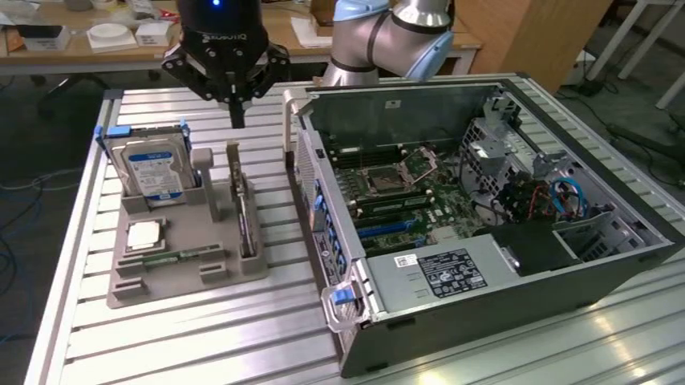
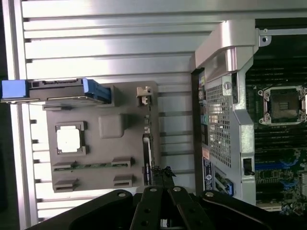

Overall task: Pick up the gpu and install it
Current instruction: 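Reach for the gpu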

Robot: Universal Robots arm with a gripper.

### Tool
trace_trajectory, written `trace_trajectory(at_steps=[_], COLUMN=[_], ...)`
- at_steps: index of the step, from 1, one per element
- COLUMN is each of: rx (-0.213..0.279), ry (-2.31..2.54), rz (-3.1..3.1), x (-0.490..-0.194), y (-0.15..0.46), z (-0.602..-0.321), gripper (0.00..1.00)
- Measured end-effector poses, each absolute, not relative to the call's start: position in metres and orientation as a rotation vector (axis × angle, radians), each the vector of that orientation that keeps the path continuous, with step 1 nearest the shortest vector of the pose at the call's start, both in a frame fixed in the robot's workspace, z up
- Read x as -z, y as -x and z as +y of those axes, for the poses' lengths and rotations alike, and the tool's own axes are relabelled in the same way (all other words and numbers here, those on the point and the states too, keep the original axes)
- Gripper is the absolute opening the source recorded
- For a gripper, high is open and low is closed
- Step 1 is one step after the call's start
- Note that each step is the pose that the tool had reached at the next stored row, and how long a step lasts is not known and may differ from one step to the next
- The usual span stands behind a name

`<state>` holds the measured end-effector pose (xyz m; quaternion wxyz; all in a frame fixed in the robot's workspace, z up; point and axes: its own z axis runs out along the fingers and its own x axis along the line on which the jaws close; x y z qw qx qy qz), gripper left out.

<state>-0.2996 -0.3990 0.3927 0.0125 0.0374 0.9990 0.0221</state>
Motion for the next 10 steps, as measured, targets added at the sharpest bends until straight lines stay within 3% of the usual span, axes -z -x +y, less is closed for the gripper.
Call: trace_trajectory(at_steps=[10], rx=[-0.069], ry=[-0.117], rz=[3.114], x=[-0.393], y=[0.319], z=[-0.399], gripper=[0.1])
